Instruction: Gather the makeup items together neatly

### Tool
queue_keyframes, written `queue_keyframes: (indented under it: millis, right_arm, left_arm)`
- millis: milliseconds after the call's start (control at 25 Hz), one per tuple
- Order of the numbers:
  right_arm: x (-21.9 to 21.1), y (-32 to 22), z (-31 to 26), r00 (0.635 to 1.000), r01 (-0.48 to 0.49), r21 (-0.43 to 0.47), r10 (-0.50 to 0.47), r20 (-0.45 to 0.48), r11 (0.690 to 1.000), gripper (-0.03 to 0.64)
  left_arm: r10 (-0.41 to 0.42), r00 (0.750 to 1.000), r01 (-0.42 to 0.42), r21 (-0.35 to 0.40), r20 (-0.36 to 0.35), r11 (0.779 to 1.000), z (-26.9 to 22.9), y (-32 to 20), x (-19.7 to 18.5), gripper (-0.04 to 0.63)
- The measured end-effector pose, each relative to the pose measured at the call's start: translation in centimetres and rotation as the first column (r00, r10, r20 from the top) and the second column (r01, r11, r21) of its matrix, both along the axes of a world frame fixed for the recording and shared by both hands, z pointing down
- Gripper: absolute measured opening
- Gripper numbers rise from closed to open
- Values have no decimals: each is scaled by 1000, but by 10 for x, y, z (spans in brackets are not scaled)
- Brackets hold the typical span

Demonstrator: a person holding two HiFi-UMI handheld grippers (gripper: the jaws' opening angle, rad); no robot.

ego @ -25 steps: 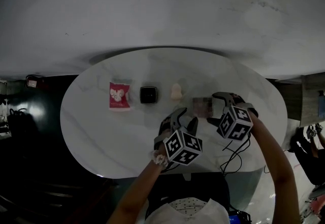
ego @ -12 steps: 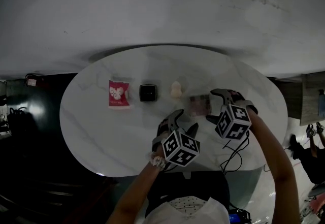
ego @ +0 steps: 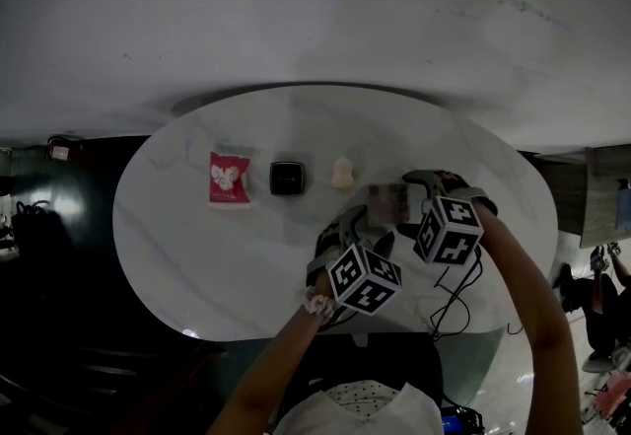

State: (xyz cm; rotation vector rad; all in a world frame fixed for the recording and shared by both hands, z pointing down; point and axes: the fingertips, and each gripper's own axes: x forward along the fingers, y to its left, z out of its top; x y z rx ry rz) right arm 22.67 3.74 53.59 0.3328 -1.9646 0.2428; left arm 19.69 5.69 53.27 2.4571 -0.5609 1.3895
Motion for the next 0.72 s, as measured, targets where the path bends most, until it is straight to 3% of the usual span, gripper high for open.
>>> queue_keyframes:
  millis: [280, 720]
  right_arm:
    - [-2, 0, 2, 999, 37, -28, -37, 9, 999, 417]
    - [-5, 0, 0, 999, 27, -21, -26, 41, 999, 396]
  left_arm:
    - [-7, 1000, 8, -26, 5, 1000, 1, -2, 1, 325]
    - [-83, 996, 83, -17, -9, 996, 0, -8, 1, 288]
